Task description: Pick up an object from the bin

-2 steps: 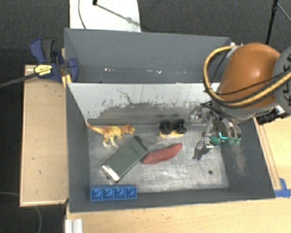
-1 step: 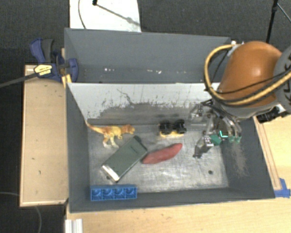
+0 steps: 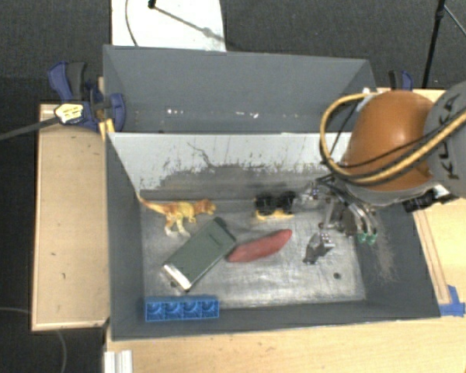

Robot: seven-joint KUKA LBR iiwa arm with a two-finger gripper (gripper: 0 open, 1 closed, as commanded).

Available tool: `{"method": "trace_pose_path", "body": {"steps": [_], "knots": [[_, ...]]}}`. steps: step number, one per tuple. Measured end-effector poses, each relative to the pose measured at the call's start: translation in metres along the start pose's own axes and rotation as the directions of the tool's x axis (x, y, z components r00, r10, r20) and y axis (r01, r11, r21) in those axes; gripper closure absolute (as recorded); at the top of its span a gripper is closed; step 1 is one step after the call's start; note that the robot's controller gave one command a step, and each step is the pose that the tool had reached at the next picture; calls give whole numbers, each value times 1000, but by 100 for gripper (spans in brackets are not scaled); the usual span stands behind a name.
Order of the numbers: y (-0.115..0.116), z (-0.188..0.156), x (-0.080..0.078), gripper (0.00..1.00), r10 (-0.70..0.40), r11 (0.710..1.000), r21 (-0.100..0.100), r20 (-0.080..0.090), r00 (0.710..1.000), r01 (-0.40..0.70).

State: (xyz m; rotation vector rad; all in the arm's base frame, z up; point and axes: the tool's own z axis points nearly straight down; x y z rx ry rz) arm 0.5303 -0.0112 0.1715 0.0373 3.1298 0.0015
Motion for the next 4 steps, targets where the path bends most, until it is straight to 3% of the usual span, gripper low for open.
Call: {"method": "trace_pose_path", "body": {"steps": [1, 2, 3, 4], "knots": [[2, 75, -4, 100, -309, 951, -3, -9, 951, 309], [2, 75, -4, 100, -309, 951, -3, -9, 951, 309], [4, 38, -6, 100, -310, 951, -5, -17, 951, 310], [-8, 77, -15, 0, -290, 957, -2, -7, 957, 290]]}}
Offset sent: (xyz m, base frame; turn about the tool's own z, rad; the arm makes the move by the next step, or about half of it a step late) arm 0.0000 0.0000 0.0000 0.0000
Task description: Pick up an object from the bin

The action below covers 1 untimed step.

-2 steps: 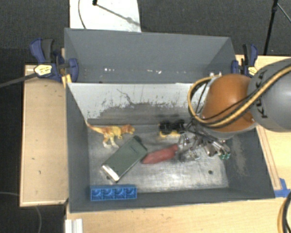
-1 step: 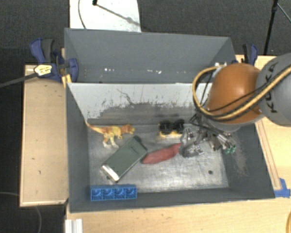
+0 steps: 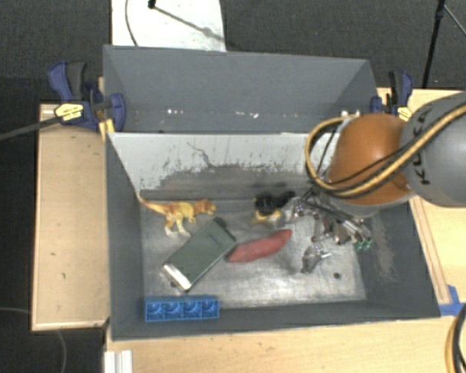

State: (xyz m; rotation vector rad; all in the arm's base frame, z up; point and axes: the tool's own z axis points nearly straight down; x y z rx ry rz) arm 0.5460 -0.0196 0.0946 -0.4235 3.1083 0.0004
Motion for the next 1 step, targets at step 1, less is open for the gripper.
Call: {"method": "trace_pose_path", "body": {"steps": [1], "knots": [[-2, 6, 0, 100, 3, 1000, -1, -1, 1000, -3]]}}
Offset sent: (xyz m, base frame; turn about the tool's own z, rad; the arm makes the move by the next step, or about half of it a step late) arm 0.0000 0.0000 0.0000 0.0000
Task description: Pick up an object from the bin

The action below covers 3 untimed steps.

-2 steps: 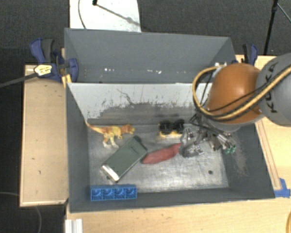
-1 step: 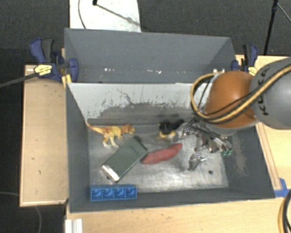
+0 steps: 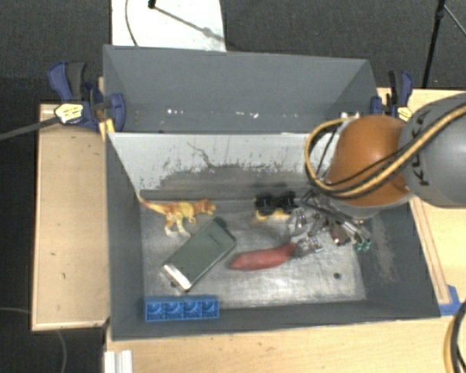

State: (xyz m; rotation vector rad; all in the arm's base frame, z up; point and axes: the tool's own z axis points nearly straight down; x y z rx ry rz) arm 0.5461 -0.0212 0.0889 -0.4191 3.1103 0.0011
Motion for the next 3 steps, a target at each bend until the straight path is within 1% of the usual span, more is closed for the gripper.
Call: {"method": "trace_pose_path", "body": {"steps": [2, 3], "knots": [[0, -2, 0, 100, 0, 1000, -1, -2, 1000, 0], [-6, -39, 7, 100, 14, 1000, 3, 7, 1000, -14]]}}
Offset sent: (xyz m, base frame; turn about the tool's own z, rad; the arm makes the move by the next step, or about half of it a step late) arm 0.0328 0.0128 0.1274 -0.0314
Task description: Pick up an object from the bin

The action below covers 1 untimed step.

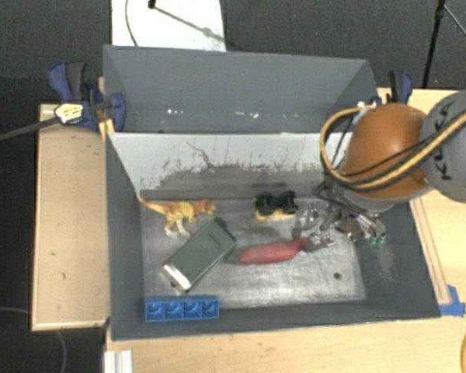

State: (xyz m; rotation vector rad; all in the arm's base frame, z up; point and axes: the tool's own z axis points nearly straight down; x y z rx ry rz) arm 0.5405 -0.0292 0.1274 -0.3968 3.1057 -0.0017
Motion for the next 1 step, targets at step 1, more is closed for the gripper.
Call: {"method": "trace_pose_path", "body": {"steps": [1], "knots": [[-8, -137, -31, 100, -33, 999, -1, -5, 999, 33]]}}
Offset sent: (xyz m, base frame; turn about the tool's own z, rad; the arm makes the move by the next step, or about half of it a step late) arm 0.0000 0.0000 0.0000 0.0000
